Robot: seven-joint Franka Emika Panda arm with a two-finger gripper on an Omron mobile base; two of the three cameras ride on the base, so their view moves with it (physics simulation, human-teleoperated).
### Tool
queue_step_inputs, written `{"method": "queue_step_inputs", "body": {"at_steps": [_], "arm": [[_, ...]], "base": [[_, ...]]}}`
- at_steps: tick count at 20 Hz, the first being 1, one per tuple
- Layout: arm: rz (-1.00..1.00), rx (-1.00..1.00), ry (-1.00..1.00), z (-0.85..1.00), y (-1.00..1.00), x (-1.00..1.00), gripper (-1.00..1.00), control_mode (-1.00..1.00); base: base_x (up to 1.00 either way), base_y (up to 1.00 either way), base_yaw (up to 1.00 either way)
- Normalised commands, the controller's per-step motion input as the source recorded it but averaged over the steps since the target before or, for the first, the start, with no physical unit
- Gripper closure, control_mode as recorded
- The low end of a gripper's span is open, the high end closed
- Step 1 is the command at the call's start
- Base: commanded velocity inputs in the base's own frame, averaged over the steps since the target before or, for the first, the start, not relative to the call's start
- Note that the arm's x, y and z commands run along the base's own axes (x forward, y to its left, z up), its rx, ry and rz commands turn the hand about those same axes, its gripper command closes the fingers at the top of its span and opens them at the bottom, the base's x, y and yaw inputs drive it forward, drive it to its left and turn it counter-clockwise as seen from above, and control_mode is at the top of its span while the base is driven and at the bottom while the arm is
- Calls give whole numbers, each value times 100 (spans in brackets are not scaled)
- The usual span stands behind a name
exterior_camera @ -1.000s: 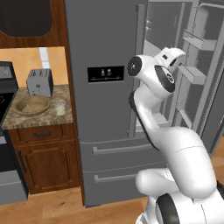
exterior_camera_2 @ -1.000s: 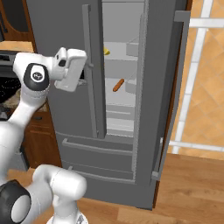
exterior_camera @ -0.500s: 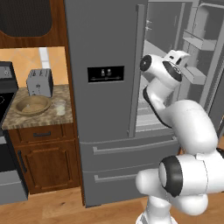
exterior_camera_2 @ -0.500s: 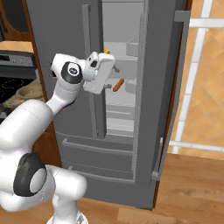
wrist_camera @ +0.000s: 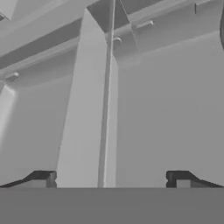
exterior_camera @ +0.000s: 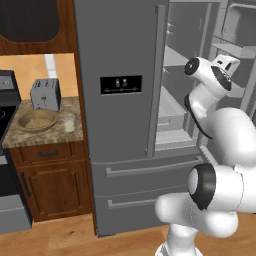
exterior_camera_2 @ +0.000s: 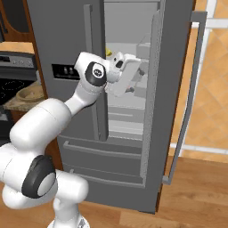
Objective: Grab a lemon wedge from the fridge and one ice cube from the ice bowl, and put them in the glass of lemonade.
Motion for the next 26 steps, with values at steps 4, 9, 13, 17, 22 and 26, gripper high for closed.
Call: {"method": "queue_step_inputs", "body": {"at_steps": [4, 9, 13, 17, 22, 26], "arm": [[0, 0, 2, 0, -94, 0, -100, -100], [-4, 0, 0, 0, 5, -1, -100, -100], [0, 1, -11, 0, 96, -4, -100, -100], [0, 15, -17, -1, 93, -5, -100, -100], [0, 79, -27, -41, 12, -1, -100, -100], [0, 100, -21, -46, 1, 0, -100, -100]], "base": [[0, 0, 0], [0, 0, 0], [0, 0, 0], [0, 0, 0], [0, 0, 0], [0, 0, 0]]}}
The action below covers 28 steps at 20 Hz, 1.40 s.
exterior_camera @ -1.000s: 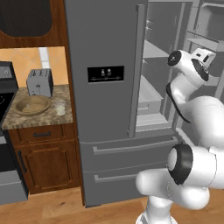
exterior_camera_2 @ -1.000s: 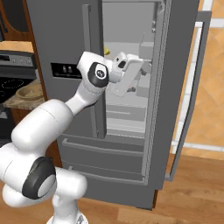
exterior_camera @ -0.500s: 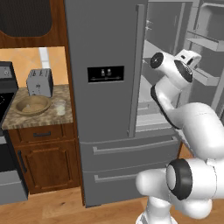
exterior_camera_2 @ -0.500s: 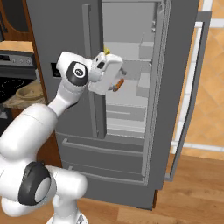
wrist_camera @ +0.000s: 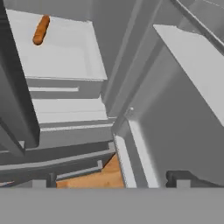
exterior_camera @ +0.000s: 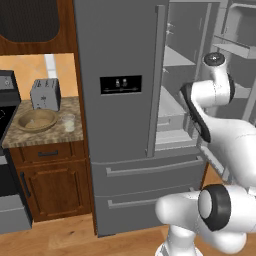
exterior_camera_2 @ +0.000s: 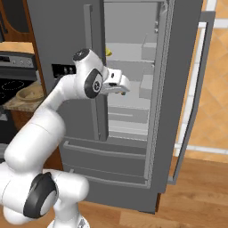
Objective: Grab a lemon wedge from the fridge and one ice cube from the ice bowl, and put them in the glass of lemonade.
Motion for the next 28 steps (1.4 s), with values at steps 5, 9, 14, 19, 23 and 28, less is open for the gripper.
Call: {"method": "queue_step_inputs", "body": {"at_steps": [5, 9, 14, 19, 23, 28], "arm": [[0, 30, -13, 47, 54, -28, -100, -100], [0, 1, -34, 47, 94, -42, -100, -100], [0, 7, -32, 2, 100, 1, -100, -100], [0, 0, 1, 0, 55, 65, -100, -100], [6, 0, 23, -1, 13, 81, -100, -100], [5, 0, -2, -31, 0, 31, -100, -100]], "base": [[0, 0, 0], [0, 0, 0], [0, 0, 0], [0, 0, 0], [0, 0, 0], [0, 0, 0]]}}
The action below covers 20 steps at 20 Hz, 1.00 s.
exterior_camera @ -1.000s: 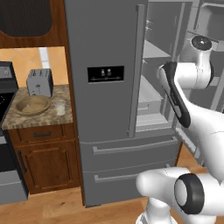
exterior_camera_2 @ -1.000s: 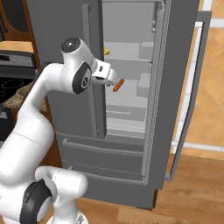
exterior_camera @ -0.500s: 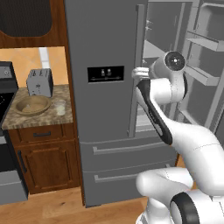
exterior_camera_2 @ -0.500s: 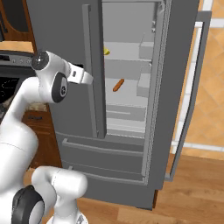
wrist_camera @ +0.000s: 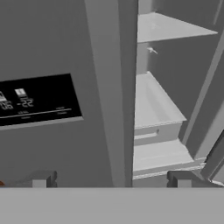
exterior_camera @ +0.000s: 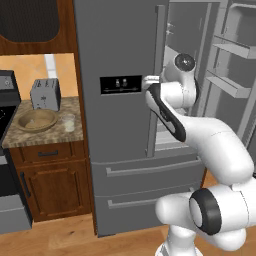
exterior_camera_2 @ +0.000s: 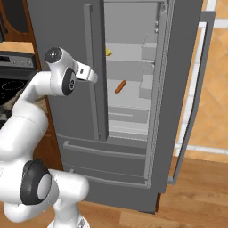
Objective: Grab a lemon wedge from the fridge and one ice cube from the ice bowl, and put them in the glass of lemonade.
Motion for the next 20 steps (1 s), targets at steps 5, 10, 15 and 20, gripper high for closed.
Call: {"method": "queue_step_inputs", "body": {"at_steps": [5, 10, 15, 20], "arm": [[0, 0, -8, -36, 0, 14, -100, -100], [0, 0, -2, -23, -1, 31, -100, -100], [0, 0, 0, -7, 0, 53, -100, -100], [0, 0, 0, -20, 0, 43, -100, -100]], "base": [[0, 0, 0], [0, 0, 0], [0, 0, 0], [0, 0, 0]]}}
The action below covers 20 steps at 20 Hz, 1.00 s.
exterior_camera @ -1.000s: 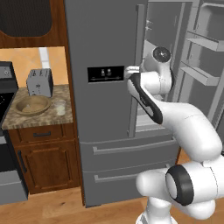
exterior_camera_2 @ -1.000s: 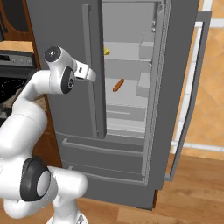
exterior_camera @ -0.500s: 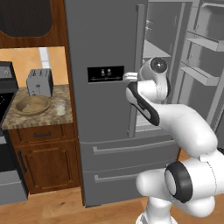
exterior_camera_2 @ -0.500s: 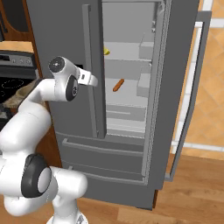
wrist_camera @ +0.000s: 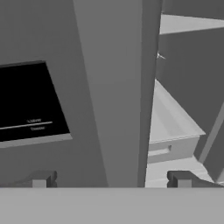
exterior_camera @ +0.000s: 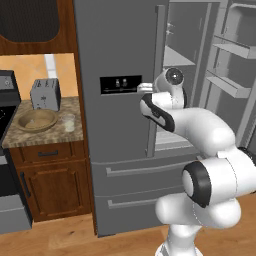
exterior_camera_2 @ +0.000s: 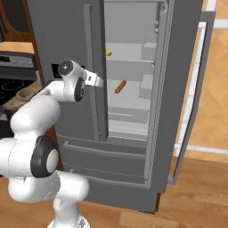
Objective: Grab a lemon wedge from the fridge and one ice cube from the ice bowl, and put them in the glass of lemonade.
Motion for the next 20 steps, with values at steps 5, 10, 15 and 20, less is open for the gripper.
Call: {"method": "queue_step_inputs", "body": {"at_steps": [5, 10, 15, 20], "arm": [[0, 0, 0, -25, -1, 40, -100, -100], [0, 0, 0, -20, 0, 36, -100, -100], [0, 0, 0, -6, 4, 25, 100, -100], [0, 0, 0, 0, 17, 16, 100, -100]], "base": [[0, 0, 0], [0, 0, 0], [0, 0, 0], [0, 0, 0]]}}
